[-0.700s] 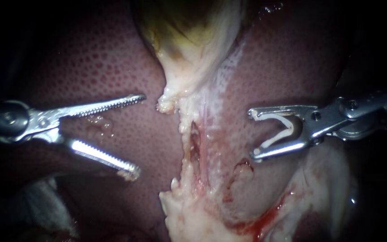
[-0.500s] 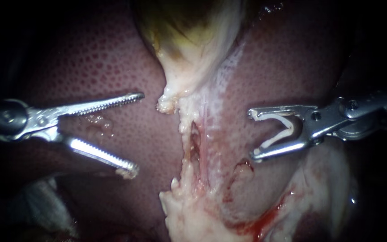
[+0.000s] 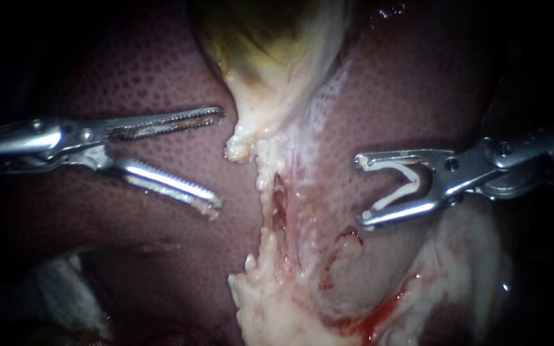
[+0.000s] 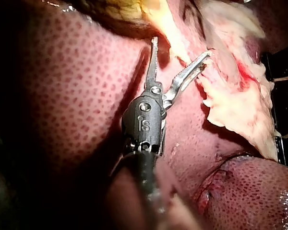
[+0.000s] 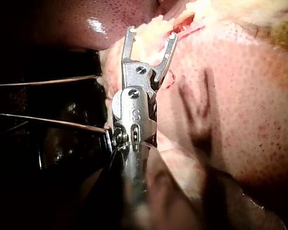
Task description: Grabbing gallbladder
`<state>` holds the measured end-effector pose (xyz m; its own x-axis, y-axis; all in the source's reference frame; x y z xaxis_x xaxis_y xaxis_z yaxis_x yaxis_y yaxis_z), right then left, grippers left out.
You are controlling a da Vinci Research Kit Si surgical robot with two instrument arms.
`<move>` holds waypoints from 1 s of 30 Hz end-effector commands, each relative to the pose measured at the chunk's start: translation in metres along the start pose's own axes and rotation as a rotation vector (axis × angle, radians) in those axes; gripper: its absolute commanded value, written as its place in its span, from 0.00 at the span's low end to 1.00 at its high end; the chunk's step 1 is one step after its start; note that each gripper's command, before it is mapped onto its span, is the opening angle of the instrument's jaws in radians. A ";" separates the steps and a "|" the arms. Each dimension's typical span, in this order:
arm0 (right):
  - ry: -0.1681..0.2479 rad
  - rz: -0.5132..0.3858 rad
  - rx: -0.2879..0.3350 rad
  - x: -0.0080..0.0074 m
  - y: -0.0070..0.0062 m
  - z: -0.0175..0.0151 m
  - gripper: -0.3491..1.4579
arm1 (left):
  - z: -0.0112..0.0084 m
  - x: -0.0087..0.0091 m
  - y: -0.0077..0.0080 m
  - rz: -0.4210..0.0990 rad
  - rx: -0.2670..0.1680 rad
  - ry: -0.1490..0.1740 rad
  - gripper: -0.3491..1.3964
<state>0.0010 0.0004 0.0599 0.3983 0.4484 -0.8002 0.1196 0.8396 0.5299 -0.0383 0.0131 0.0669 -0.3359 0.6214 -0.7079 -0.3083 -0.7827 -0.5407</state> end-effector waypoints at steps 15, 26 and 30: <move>0.000 0.000 0.000 0.0000 0.0000 0.0000 0.53 | 0.0000 -0.0013 -0.0025 -0.063 -0.008 0.007 0.00; 0.000 0.000 -0.001 0.0000 0.0000 0.0001 0.53 | -0.0013 -0.0014 -0.0018 -0.086 -0.022 -0.004 0.00; 0.000 0.000 -0.001 0.0000 0.0001 0.0001 0.53 | -0.0027 -0.0006 -0.0012 -0.090 -0.029 -0.005 0.00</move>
<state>0.0010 0.0004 0.0599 0.3983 0.4487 -0.8000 0.1186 0.8397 0.5300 -0.0352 0.0135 0.0663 -0.3122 0.6906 -0.6524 -0.3116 -0.7231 -0.6164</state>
